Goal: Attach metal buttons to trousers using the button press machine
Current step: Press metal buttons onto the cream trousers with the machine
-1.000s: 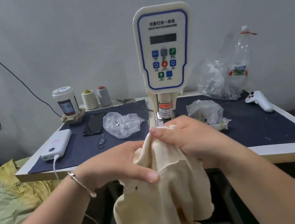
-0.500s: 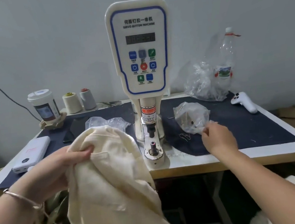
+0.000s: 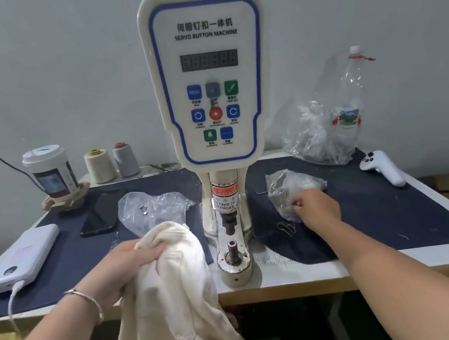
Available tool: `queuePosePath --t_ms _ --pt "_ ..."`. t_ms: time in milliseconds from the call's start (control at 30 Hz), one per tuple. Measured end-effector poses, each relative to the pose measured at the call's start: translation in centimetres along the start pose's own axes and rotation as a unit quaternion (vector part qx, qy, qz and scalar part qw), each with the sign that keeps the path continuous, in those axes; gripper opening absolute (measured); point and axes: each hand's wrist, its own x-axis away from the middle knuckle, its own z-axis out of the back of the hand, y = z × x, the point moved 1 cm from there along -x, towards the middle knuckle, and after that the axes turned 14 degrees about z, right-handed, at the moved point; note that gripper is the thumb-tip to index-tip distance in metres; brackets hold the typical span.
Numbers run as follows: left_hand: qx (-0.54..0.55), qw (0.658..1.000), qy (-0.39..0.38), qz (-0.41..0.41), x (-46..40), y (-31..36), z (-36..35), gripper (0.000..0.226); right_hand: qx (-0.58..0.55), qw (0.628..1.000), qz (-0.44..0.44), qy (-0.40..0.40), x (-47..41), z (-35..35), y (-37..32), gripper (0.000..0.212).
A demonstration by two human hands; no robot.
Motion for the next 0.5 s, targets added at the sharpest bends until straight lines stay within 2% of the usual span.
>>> queuePosePath --t_ms 67,133,367,500 --pt "0.001 1.0 0.0 0.029 -0.9 -0.6 -0.4 0.013 -0.022 0.999 -0.006 0.041 0.2 -0.7 0.4 0.034" --pt "0.005 0.999 -0.013 0.047 -1.3 -1.0 -0.5 0.013 -0.03 0.997 -0.003 0.072 0.5 -1.1 0.6 0.039" --pt "0.039 0.998 0.008 0.039 -1.7 -1.6 -0.5 0.009 -0.004 0.994 0.005 0.106 0.4 -1.4 0.6 0.011" --pt "0.037 0.999 0.016 0.032 -1.9 -1.8 -0.5 0.008 0.007 0.994 0.014 0.11 0.2 -1.7 0.7 0.013"
